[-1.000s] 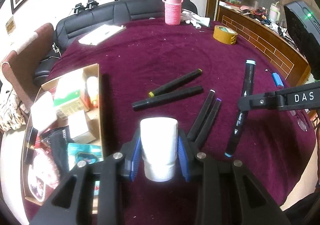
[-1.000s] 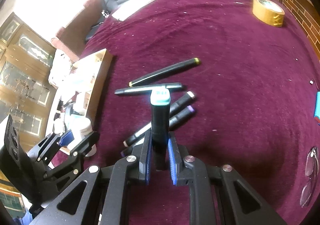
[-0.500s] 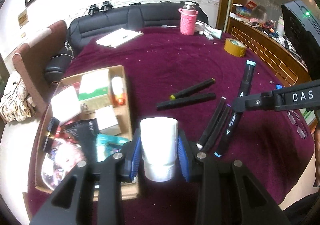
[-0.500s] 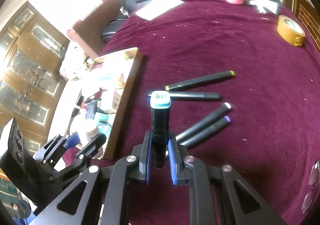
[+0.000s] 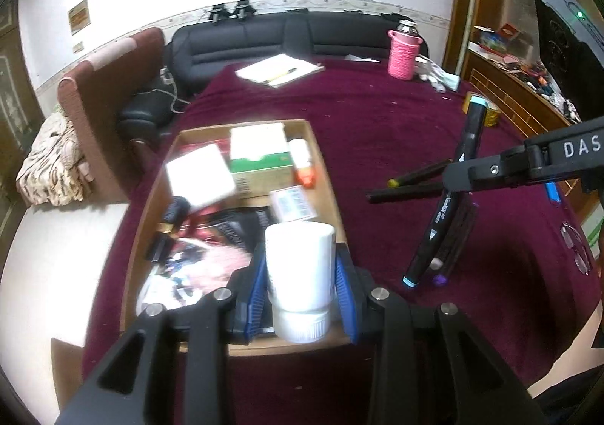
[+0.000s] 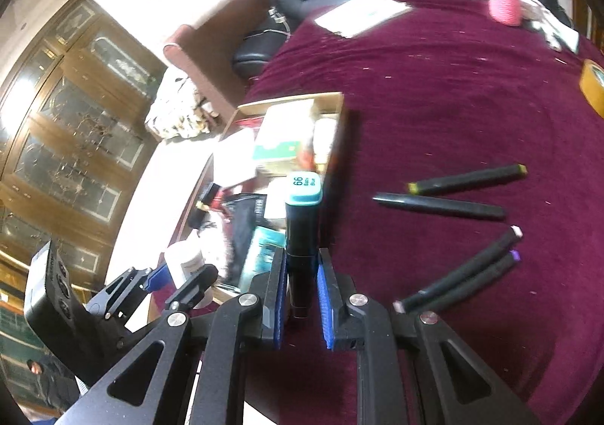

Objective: Organize objects
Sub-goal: 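Carry the white roll and black marker over the cardboard tray with both grippers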

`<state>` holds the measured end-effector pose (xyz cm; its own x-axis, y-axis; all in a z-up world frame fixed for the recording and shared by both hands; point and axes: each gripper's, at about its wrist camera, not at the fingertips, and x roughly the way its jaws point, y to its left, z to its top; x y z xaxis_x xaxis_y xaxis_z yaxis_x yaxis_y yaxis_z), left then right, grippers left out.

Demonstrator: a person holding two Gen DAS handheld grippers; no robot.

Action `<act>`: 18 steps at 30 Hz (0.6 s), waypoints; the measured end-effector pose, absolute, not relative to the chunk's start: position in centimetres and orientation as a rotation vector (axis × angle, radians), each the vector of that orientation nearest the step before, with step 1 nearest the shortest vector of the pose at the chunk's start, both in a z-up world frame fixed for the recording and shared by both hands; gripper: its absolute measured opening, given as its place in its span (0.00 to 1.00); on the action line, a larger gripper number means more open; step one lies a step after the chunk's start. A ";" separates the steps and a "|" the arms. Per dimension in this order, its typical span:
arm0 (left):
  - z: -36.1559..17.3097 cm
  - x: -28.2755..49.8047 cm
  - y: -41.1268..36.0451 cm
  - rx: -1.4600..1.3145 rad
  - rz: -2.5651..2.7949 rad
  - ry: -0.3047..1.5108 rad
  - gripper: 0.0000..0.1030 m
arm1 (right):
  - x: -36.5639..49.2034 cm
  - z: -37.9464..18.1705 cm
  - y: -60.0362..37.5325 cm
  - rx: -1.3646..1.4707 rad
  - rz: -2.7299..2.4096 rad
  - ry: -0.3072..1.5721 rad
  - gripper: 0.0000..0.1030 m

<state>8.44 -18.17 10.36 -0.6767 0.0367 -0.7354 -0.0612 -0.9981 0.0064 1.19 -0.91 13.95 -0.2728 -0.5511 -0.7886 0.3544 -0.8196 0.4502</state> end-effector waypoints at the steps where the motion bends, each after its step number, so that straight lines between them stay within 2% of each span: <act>1: 10.3 8.4 -18.7 -1.244 2.833 0.043 0.32 | 1.1 13.9 -1.4 1.419 -2.111 -0.248 0.17; 18: 9.9 7.0 -25.2 -1.285 2.869 -0.013 0.32 | -2.5 12.2 -9.8 1.499 -2.007 -0.196 0.17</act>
